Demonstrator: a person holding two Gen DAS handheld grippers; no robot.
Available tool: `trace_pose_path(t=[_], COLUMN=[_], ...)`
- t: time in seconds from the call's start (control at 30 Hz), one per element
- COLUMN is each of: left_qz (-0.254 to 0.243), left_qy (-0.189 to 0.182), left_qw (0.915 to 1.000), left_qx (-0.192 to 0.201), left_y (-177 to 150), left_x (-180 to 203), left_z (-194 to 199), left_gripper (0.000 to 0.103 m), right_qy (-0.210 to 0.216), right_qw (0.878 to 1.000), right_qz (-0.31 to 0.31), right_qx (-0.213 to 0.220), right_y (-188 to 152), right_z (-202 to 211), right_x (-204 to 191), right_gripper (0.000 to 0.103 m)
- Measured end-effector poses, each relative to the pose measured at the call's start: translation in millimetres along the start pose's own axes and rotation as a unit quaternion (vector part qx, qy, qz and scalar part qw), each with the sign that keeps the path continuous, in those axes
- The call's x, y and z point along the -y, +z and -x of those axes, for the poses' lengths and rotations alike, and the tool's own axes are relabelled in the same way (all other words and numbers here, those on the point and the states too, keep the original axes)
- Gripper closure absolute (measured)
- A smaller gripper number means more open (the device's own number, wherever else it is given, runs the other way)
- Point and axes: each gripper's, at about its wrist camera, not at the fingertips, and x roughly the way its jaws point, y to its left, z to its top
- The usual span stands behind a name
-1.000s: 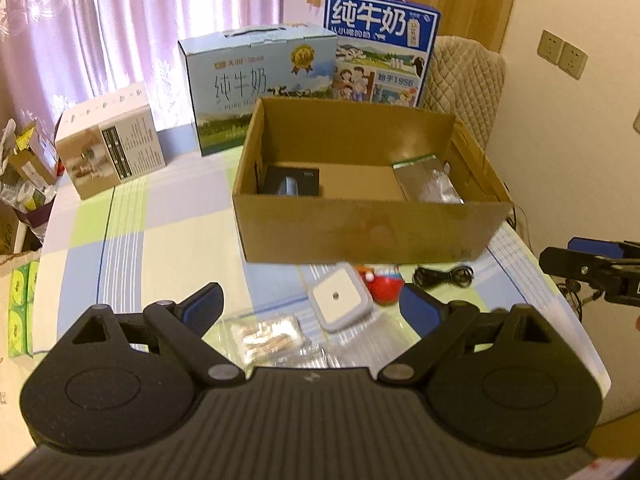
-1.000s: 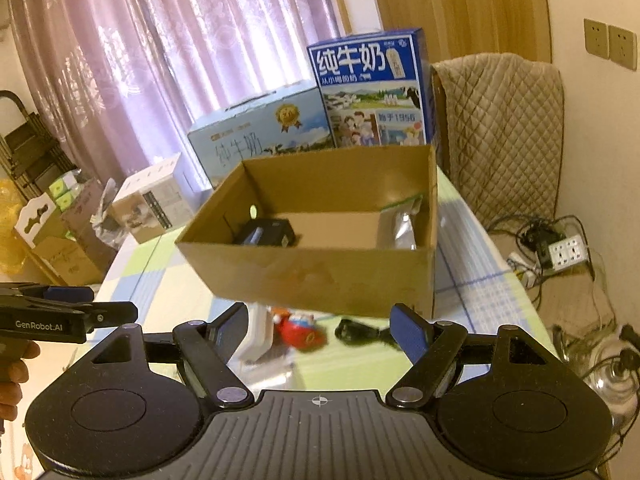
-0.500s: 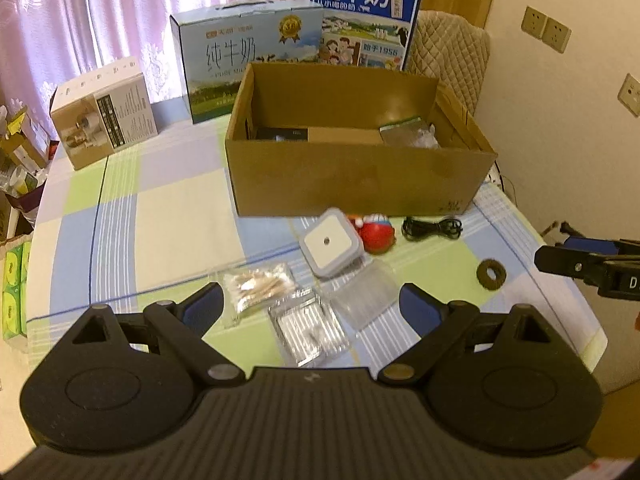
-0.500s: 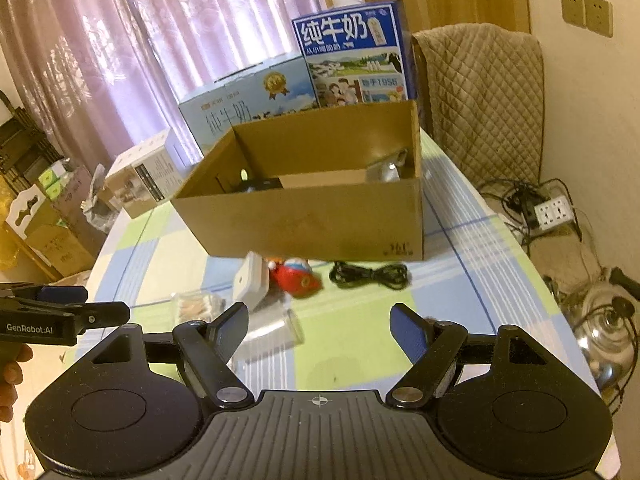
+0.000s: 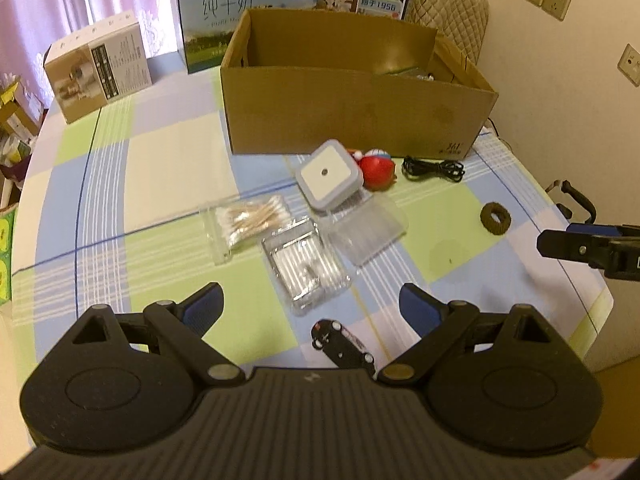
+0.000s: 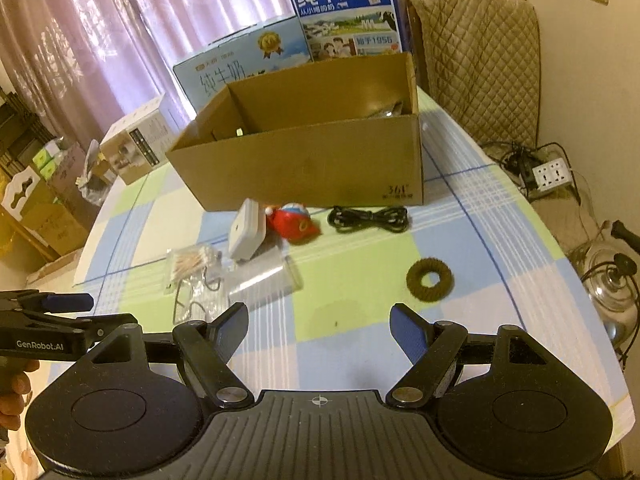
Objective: Organize objects
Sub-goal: 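Withdraw both open tools from the cardboard box back over the table, then lower the left tool onto the black toy car and close on it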
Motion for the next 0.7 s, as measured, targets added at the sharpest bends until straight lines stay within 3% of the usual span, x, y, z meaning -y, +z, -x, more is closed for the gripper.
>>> trace_pose_path(t=[0.37,0.7], left_qz=[-0.005,0.015], left_qy=[-0.005,-0.018], left_qw=[0.9996,0.9978], left_qx=[-0.027,-0.062], left_y=[-24.4,-39.2], left_x=[1.0,2.1], left_z=[-19.8,-44.9], left_gripper=[0.011,0.019], right_qy=[-0.014,-0.024], right_qw=[0.999,0.998], right_qz=[0.001,-0.011], right_qx=[-0.03,-0.054], right_y=[-17.1,-26.4], right_z=[-14.9,-26.8], right_x=[3.8,16.8], right_gripper=[0.028,0.028])
